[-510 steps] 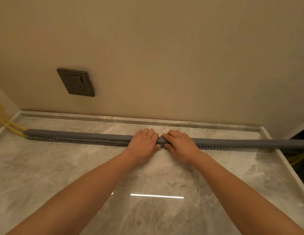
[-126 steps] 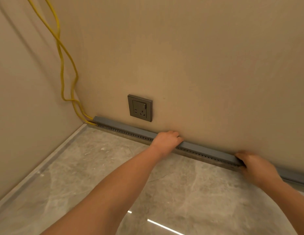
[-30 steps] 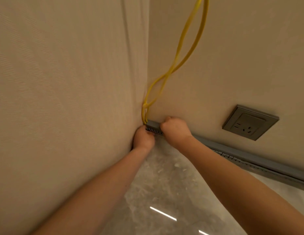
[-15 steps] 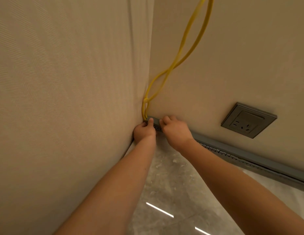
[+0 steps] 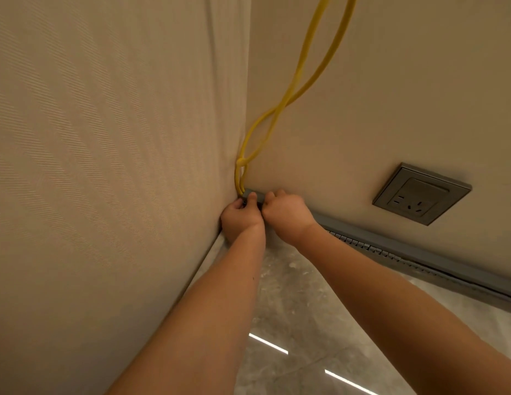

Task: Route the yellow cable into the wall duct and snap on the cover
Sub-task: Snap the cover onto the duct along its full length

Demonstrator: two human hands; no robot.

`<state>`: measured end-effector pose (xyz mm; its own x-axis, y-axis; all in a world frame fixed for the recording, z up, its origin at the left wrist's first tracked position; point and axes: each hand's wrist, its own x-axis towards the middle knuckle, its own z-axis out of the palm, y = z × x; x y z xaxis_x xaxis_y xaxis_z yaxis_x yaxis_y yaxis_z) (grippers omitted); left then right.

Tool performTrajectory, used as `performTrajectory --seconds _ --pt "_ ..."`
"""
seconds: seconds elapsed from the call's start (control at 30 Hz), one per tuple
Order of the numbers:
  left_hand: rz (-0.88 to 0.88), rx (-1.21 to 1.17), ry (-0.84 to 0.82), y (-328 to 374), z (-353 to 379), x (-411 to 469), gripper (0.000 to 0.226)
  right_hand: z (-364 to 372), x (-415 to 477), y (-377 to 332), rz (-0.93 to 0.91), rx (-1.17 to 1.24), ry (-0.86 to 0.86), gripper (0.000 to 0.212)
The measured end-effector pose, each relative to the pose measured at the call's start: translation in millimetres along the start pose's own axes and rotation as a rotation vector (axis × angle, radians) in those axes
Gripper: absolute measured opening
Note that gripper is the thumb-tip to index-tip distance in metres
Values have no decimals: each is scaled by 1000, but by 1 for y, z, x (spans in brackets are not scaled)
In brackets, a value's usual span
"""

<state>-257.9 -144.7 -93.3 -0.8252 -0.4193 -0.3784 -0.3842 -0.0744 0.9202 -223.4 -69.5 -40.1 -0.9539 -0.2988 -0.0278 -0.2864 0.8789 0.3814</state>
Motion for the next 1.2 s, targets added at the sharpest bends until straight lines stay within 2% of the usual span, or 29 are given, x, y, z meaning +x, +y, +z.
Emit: performTrajectory --seconds 0.1,0.2,0.33,0.4,0.53,0.67,0.8,1.03,1.13,1.2 --pt "50 25 16 -2 0 -1 38 -2 -2 3 -34 -17 10 40" --pt "59 19 35 -2 0 -2 38 -8 -7 4 -50 -174 37 24" --pt "42 -6 30 -1 -2 -2 39 -14 -9 5 -47 -165 12 17" --pt "15 -27 -27 0 -4 0 40 -7 -6 5 -38 -84 -49 24" --pt "-84 -137 -122 -2 -2 7 45 -1 -5 3 35 8 6 30" --pt "-95 -79 -246 -7 -3 12 34 1 -12 6 60 72 46 35" --pt "-69 -45 -253 -7 -5 9 21 10 -21 11 79 102 82 50" --pt "-20 2 -336 1 -17 0 33 7 -18 12 116 176 127 40" --pt "-130 -90 -329 6 -18 -7 47 6 -18 11 142 184 132 36" --pt "-165 -129 -334 7 -15 -8 48 6 -17 10 167 199 129 32"
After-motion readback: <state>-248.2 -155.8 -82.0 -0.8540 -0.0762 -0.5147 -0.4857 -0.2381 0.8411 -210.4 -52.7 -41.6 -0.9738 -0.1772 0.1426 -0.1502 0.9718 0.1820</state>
